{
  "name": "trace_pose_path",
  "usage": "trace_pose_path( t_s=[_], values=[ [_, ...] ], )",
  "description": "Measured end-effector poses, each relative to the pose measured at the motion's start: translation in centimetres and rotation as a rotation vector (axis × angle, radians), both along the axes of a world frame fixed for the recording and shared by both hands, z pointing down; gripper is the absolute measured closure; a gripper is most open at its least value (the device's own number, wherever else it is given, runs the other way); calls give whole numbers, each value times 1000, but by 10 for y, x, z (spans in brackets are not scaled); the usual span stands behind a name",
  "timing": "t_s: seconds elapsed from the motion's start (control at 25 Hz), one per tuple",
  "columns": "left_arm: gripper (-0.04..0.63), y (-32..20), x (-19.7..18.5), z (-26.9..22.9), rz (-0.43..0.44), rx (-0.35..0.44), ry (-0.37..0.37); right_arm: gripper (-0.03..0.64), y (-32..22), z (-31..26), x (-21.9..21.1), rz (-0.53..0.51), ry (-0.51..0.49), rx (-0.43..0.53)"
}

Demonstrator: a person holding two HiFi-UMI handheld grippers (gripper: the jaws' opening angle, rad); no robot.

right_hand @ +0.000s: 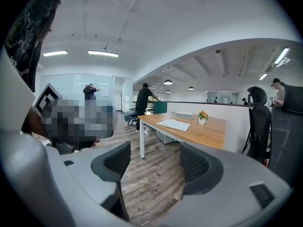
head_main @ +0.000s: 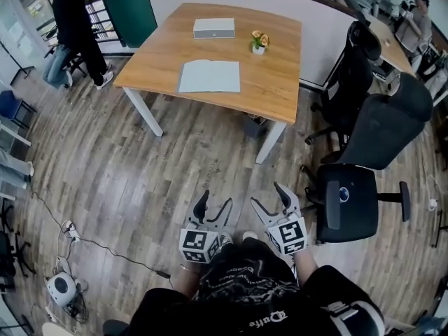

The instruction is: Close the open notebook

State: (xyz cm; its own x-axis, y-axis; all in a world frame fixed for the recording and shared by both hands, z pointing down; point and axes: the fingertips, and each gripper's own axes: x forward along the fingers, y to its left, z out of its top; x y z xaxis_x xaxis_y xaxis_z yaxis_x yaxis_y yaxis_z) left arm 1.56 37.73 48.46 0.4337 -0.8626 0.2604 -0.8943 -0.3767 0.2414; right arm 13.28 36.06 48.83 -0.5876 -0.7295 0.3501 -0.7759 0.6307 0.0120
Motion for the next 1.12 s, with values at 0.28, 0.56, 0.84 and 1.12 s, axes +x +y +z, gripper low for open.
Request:
trace_pose_path(
  t_s=[0.28,0.56,0.84,1.12],
  values=[
    [298,5,-19,5,-19,-10,-6,308,20,16,-12,12,6,-65],
    [298,-17,-19,17,-34,-45,-10,308,-9,19,-18,-32,-7,-57],
    [298,-78,-18,19,-87,-57,-38,313,-85,23,-18,-97,-8,-58],
    [298,-159,-13,19,-130,-67,-58,321,-180,17,-19,-144,-22,-36]
  ],
)
